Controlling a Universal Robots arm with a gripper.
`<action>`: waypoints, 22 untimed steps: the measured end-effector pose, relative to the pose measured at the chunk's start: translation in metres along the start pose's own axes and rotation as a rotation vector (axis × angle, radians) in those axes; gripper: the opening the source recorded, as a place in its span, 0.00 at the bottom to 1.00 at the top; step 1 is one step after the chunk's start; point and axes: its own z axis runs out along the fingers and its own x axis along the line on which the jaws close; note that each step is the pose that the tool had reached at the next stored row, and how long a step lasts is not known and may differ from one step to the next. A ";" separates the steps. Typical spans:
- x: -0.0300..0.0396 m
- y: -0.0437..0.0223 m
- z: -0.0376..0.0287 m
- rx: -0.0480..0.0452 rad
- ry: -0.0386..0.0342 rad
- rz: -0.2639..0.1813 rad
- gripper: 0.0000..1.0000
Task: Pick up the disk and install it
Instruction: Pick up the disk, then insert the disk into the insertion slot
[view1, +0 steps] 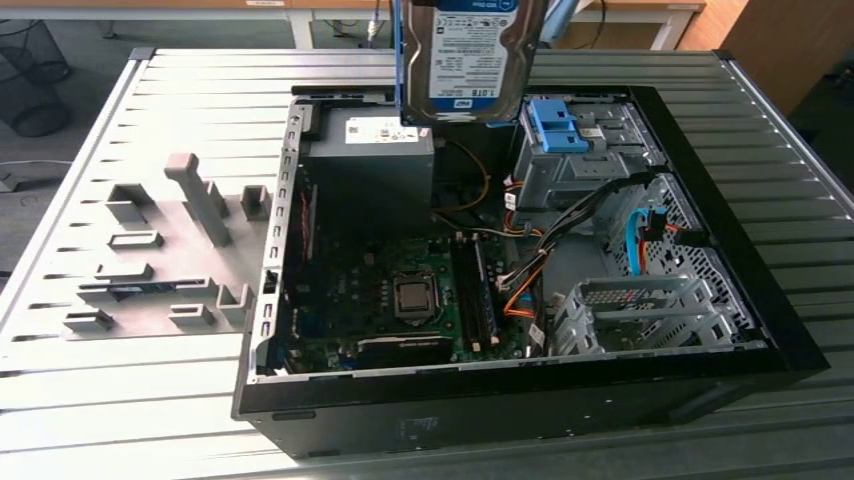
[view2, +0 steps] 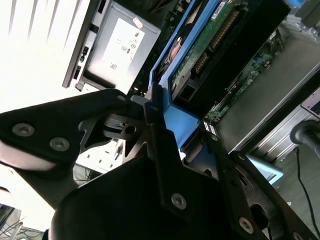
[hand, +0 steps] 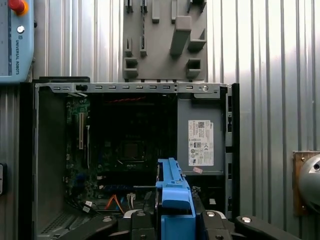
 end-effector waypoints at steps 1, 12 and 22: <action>0.0000 -0.0006 0.0000 0.0000 -0.0001 0.000 0.36; -0.0001 -0.0060 -0.0001 0.0001 0.0001 0.000 0.36; 0.0016 -0.0061 -0.0001 0.0002 0.0027 0.000 0.36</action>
